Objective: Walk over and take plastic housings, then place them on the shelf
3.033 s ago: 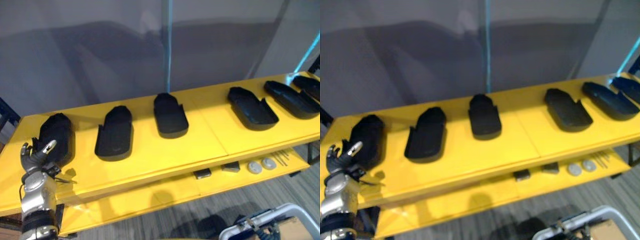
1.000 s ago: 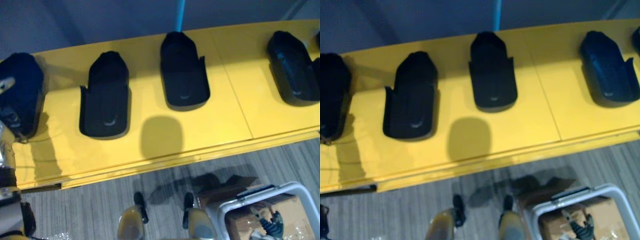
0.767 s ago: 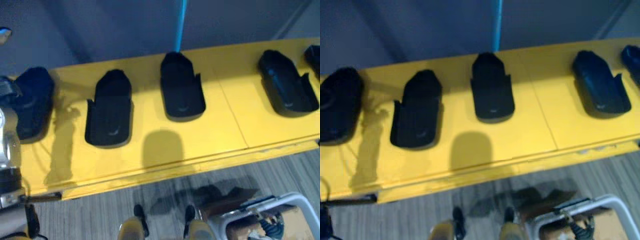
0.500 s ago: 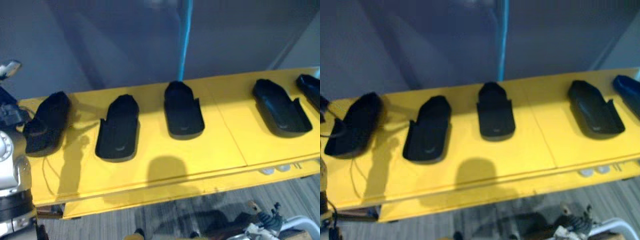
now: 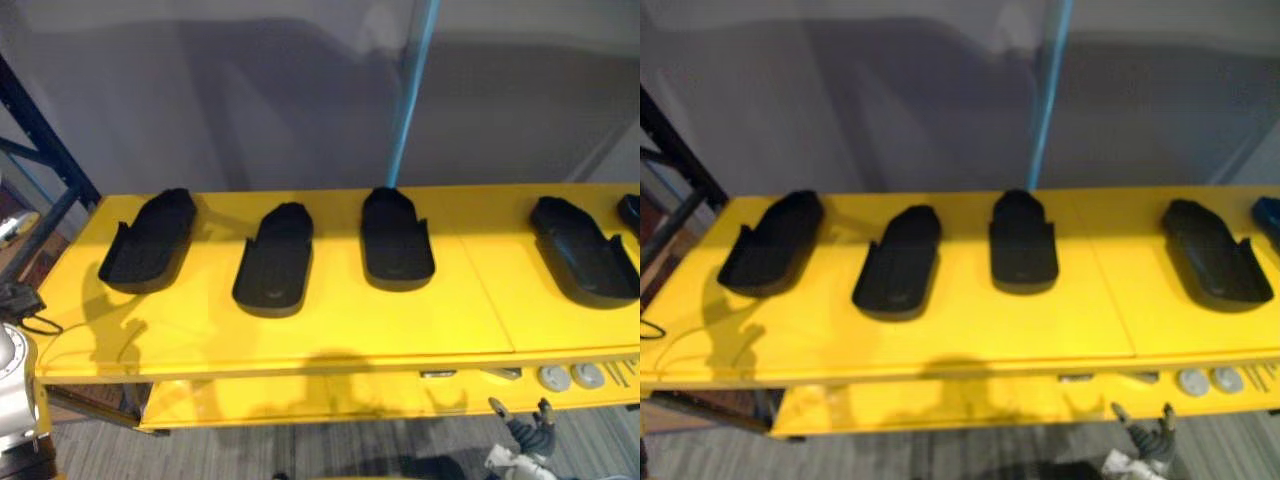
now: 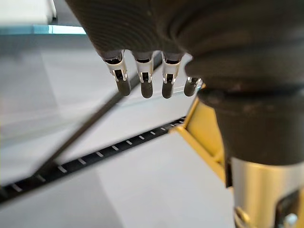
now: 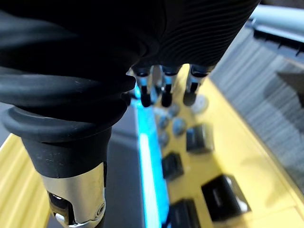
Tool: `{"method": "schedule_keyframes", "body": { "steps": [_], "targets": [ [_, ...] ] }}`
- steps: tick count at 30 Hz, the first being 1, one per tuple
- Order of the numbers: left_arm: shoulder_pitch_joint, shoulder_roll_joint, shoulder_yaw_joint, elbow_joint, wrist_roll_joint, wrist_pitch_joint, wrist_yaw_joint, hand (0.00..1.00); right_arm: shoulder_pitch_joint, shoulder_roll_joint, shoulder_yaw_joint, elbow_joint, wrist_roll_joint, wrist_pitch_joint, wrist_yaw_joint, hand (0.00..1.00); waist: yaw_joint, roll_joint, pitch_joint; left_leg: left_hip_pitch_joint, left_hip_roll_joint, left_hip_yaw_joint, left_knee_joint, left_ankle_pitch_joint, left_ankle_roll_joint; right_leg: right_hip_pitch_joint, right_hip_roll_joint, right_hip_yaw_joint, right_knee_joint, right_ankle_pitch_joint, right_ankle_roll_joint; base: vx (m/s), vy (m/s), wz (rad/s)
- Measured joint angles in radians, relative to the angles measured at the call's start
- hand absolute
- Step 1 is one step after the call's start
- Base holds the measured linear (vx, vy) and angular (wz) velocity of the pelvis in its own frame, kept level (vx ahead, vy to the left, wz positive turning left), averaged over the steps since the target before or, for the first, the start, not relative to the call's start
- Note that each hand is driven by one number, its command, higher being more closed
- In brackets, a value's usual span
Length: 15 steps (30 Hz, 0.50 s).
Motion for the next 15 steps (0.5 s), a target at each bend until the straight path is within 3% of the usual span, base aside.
{"method": "schedule_keyframes", "body": {
  "steps": [3, 7, 11, 15],
  "targets": [
    [0.061, 0.040, -0.003, 0.007, 0.147, 0.027, -0.055, 0.00, 0.011, -0.019, 0.018, -0.039, 0.018, -0.002, 0.015, 0.00, -0.008, 0.013, 0.000, -0.005, 0.004, 0.003, -0.002, 0.007, -0.008, -0.002, 0.003, 0.000, -0.001, -0.012, 0.007, -0.10, -0.042, -0.03],
    [0.100, 0.116, -0.007, 0.051, 0.323, 0.029, -0.135, 0.00, 0.025, -0.065, 0.016, -0.054, 0.072, -0.003, 0.044, 0.00, -0.008, 0.025, -0.011, -0.006, 0.012, 0.005, -0.003, 0.021, -0.009, -0.013, 0.017, -0.001, -0.001, -0.009, 0.008, -0.01, -0.010, 0.00],
    [0.100, 0.178, -0.046, 0.126, 0.390, 0.033, -0.183, 0.00, 0.025, -0.082, 0.016, -0.055, 0.089, -0.004, 0.059, 0.00, -0.006, 0.026, -0.013, -0.006, 0.018, 0.005, -0.003, 0.022, -0.010, -0.010, 0.023, -0.003, -0.010, -0.004, 0.015, 0.01, -0.003, 0.00],
    [0.093, 0.198, -0.092, 0.160, 0.425, 0.033, -0.304, 0.00, 0.019, -0.084, 0.017, -0.054, 0.091, -0.004, 0.081, 0.00, -0.011, 0.027, -0.013, -0.004, 0.014, 0.007, -0.003, 0.022, -0.009, 0.002, 0.022, -0.004, -0.031, 0.008, 0.023, 0.05, 0.004, 0.01]
  ]
}}
